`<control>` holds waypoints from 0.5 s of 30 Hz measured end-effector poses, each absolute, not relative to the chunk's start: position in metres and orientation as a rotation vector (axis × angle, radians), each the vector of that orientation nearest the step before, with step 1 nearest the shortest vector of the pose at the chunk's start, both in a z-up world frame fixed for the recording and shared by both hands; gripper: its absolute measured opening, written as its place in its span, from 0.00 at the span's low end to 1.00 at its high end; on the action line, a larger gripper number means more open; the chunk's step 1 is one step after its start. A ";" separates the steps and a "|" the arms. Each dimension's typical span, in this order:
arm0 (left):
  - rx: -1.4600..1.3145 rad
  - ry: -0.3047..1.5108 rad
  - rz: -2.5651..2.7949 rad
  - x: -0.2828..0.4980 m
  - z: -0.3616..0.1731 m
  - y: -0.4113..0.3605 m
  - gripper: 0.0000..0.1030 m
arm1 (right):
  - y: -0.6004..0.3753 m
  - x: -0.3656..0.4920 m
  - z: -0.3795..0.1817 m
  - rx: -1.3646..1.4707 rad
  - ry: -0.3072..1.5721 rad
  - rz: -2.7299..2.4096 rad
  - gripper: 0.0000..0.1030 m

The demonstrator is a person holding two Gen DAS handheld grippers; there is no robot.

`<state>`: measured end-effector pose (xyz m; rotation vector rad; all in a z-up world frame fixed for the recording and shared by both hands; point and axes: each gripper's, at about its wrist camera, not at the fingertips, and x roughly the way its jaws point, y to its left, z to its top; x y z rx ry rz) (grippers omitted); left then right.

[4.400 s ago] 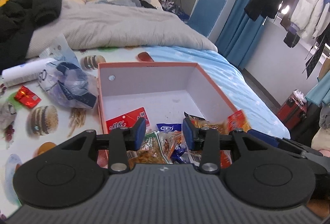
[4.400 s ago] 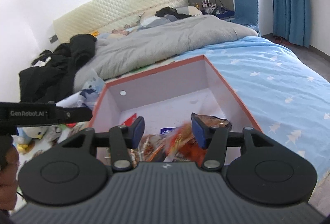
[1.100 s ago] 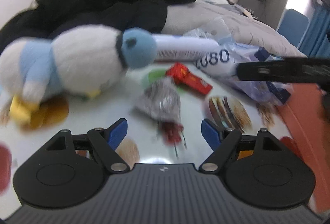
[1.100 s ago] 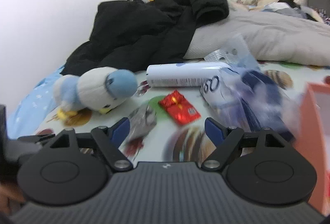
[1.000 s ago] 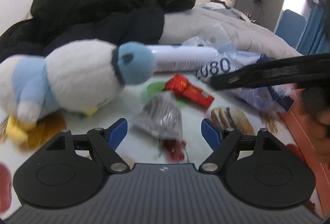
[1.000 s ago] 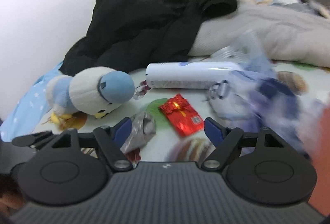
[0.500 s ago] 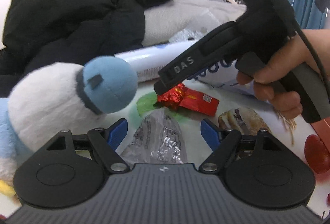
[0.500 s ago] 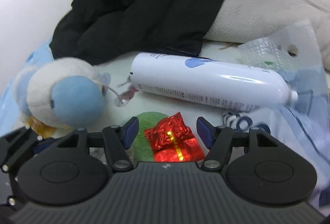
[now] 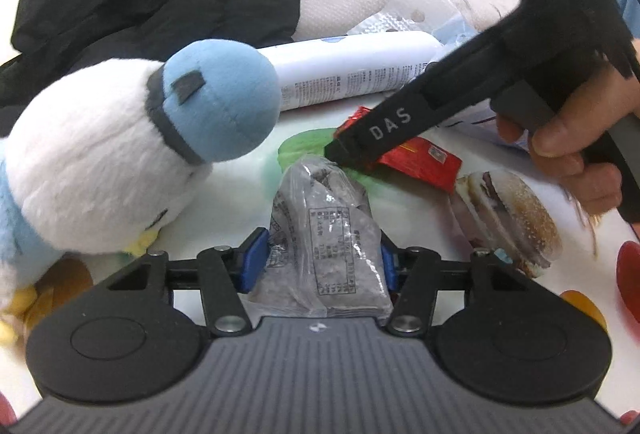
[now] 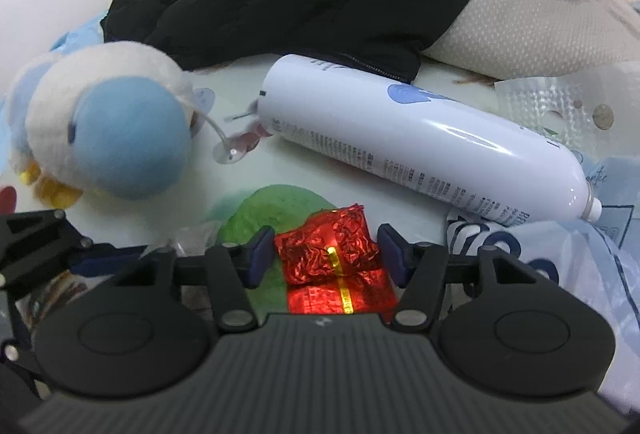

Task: Organize snacks
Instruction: 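Grasp the red foil candies with the right tool while the left grasps the clear grey packet, then carry the red foil candies and clear packet over the pink box with both tools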

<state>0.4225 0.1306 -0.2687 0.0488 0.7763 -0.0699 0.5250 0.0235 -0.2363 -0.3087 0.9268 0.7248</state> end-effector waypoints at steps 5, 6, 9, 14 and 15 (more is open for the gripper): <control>0.036 0.771 -0.047 0.408 -0.266 0.127 0.56 | 0.013 0.508 -0.233 -0.278 0.906 0.702 0.57; 0.032 0.768 -0.046 0.405 -0.266 0.126 0.54 | 0.009 0.503 -0.231 -0.278 0.899 0.696 0.57; 0.018 0.764 -0.045 0.392 -0.260 0.124 0.53 | -0.001 0.490 -0.223 -0.266 0.885 0.668 0.57; -0.055 0.760 -0.041 0.368 -0.245 0.120 0.53 | -0.022 0.465 -0.204 -0.254 0.849 0.622 0.57; -0.075 0.764 -0.038 0.363 -0.242 0.120 0.53 | -0.029 0.458 -0.199 -0.238 0.848 0.608 0.57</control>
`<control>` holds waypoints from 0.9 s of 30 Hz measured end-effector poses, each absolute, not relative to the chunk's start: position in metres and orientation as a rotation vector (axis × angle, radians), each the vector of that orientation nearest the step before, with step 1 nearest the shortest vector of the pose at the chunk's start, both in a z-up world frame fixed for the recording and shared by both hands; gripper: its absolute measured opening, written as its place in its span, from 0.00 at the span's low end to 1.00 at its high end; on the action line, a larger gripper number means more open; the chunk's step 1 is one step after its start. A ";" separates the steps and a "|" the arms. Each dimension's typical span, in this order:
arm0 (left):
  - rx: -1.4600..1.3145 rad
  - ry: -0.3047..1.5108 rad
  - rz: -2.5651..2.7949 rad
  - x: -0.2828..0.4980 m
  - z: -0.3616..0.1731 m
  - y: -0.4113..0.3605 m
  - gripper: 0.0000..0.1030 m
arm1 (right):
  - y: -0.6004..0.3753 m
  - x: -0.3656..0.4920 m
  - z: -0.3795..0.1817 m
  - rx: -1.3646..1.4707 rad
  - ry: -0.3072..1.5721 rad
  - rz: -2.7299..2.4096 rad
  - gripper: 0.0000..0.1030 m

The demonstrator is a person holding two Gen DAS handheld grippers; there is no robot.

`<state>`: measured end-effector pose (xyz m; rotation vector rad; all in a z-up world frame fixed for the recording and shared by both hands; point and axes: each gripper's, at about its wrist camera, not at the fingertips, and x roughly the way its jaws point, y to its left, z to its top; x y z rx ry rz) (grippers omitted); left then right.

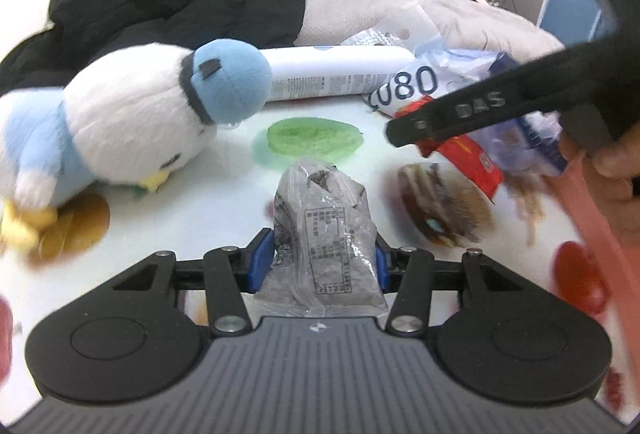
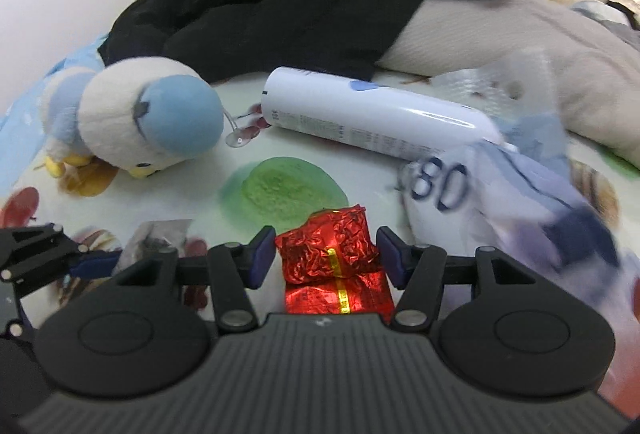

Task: Organize snacks
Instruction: 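Carry the red foil candies and clear packet over the pink box with both tools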

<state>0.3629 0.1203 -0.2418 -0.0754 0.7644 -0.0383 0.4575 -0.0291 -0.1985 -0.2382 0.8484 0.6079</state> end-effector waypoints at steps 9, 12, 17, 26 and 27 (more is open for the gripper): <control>-0.183 0.742 0.007 0.305 -0.187 0.115 0.53 | -0.066 0.402 -0.150 -0.191 0.796 0.553 0.57; -0.209 0.734 0.003 0.287 -0.168 0.114 0.53 | -0.079 0.381 -0.126 -0.165 0.764 0.528 0.57; -0.218 0.714 -0.004 0.250 -0.137 0.108 0.53 | -0.101 0.342 -0.101 -0.105 0.746 0.497 0.57; -0.262 0.692 0.000 0.193 -0.098 0.095 0.53 | -0.149 0.278 -0.079 0.012 0.748 0.441 0.57; -0.262 0.689 -0.001 0.186 -0.095 0.091 0.53 | -0.154 0.271 -0.076 0.026 0.743 0.430 0.57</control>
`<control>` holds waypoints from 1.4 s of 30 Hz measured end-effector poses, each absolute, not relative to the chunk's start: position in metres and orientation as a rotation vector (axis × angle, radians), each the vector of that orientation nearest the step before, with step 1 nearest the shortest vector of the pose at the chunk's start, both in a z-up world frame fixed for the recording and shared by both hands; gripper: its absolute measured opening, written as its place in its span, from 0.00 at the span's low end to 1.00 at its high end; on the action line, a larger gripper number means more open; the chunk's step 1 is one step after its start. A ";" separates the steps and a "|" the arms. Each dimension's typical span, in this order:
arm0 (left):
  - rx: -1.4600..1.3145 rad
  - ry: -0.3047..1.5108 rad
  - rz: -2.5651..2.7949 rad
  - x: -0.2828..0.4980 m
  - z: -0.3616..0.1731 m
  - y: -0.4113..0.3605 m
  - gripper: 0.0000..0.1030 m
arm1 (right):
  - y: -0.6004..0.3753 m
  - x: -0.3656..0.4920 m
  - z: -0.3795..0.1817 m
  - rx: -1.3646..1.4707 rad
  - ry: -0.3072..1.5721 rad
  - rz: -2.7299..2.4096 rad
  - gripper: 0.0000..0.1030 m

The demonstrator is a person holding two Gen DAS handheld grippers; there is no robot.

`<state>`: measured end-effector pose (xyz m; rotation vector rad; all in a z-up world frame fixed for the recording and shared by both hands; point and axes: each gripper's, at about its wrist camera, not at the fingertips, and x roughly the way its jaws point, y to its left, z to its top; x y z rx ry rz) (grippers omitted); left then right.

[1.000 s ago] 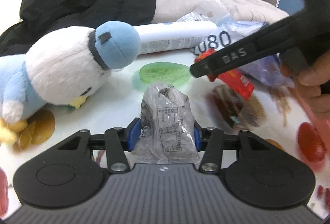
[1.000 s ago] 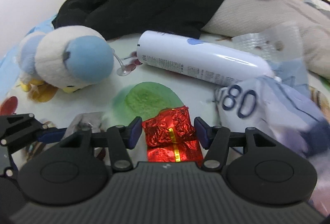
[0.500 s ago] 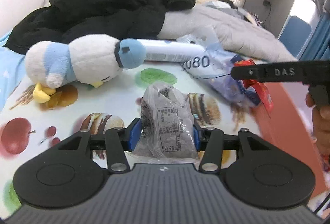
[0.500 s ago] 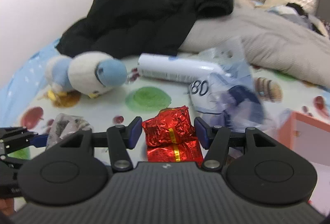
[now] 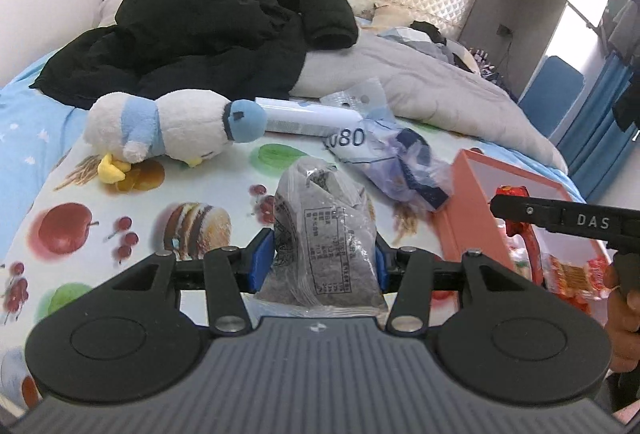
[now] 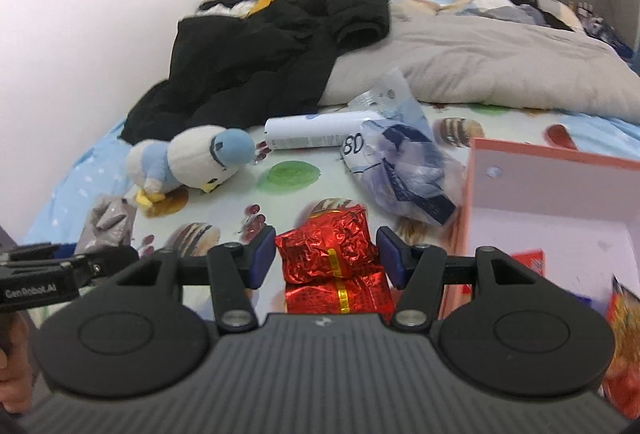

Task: Organize snacks
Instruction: 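Carry the red foil candies and clear packet over the pink box with both tools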

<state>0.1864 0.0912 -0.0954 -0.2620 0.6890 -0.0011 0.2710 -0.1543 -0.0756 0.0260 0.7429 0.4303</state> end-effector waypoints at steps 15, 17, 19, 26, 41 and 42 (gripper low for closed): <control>-0.272 0.712 -0.136 0.119 -0.090 0.024 0.53 | -0.201 0.150 -0.044 0.051 0.637 0.300 0.57; -0.280 0.711 -0.162 0.111 -0.084 0.014 0.53 | -0.210 0.134 -0.039 0.079 0.628 0.284 0.57; -0.259 0.699 -0.202 0.106 -0.078 0.004 0.53 | -0.217 0.120 -0.036 0.094 0.621 0.267 0.57; -0.239 0.695 -0.318 0.095 -0.066 -0.041 0.53 | -0.244 0.073 -0.040 0.109 0.618 0.185 0.57; -0.213 0.804 -0.381 0.166 -0.069 -0.117 0.53 | -0.314 0.103 -0.048 0.203 0.611 0.073 0.57; -0.211 0.809 -0.385 0.176 -0.070 -0.122 0.53 | -0.319 0.111 -0.049 0.208 0.616 0.071 0.57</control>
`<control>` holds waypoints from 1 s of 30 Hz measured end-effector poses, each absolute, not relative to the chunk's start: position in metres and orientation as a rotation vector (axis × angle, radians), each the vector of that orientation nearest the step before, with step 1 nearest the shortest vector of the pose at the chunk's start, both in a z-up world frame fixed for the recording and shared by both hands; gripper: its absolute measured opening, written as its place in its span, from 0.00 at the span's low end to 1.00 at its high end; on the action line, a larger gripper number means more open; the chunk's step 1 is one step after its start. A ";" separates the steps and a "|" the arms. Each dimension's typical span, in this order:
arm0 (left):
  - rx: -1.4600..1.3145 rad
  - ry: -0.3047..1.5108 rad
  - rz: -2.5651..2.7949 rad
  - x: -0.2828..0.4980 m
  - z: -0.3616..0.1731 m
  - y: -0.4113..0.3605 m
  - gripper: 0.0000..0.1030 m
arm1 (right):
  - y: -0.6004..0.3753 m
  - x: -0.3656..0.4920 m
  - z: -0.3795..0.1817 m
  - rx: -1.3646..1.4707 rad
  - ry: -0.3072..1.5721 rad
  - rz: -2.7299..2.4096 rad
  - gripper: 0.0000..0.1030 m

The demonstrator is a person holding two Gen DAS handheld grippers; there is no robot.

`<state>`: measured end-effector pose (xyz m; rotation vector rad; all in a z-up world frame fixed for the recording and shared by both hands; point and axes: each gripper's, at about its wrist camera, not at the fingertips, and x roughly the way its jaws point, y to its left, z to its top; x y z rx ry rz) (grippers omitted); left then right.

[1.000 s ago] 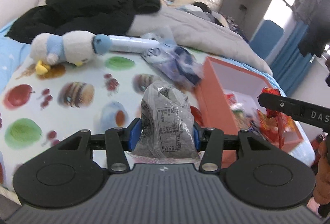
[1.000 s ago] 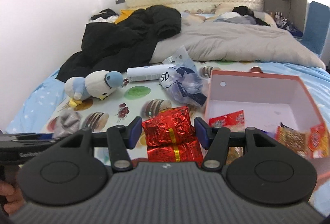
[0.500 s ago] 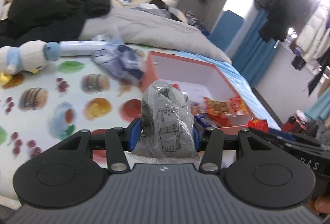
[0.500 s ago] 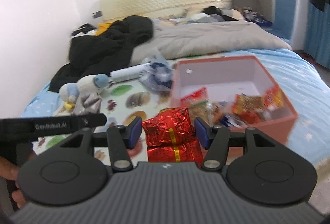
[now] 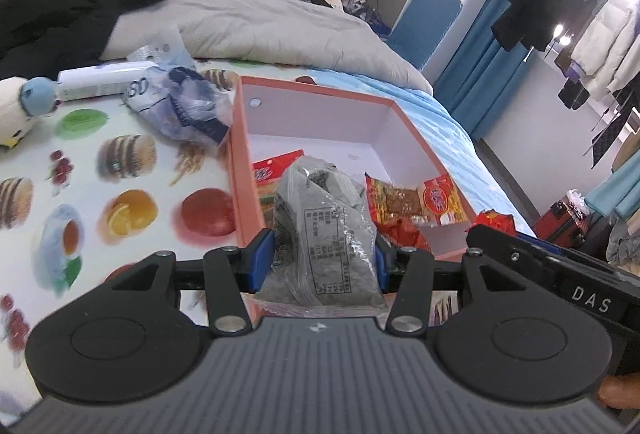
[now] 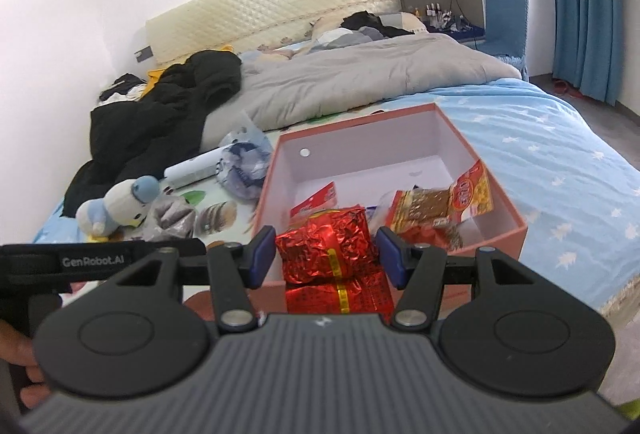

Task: Organize snacks
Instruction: 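Carry the red foil candies and clear packet over the pink box with both tools, then open both tools to drop the candies and packet into the pink box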

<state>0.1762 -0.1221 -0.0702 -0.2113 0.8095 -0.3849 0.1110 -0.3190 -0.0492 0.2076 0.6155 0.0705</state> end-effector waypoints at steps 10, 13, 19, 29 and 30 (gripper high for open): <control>-0.138 0.852 -0.427 0.282 -0.085 -0.176 0.53 | -0.356 0.188 -0.068 0.223 0.641 0.076 0.57; -0.111 0.865 -0.435 0.305 -0.093 -0.184 0.53 | -0.361 0.208 -0.079 0.231 0.660 0.073 0.57; -0.092 0.902 -0.449 0.334 -0.109 -0.192 0.53 | -0.368 0.238 -0.100 0.245 0.695 0.067 0.57; -0.056 0.855 -0.452 0.343 -0.107 -0.197 0.75 | -0.383 0.260 -0.115 0.317 0.742 0.047 0.67; -0.051 0.846 -0.452 0.341 -0.102 -0.198 0.75 | -0.385 0.259 -0.114 0.325 0.745 0.039 0.68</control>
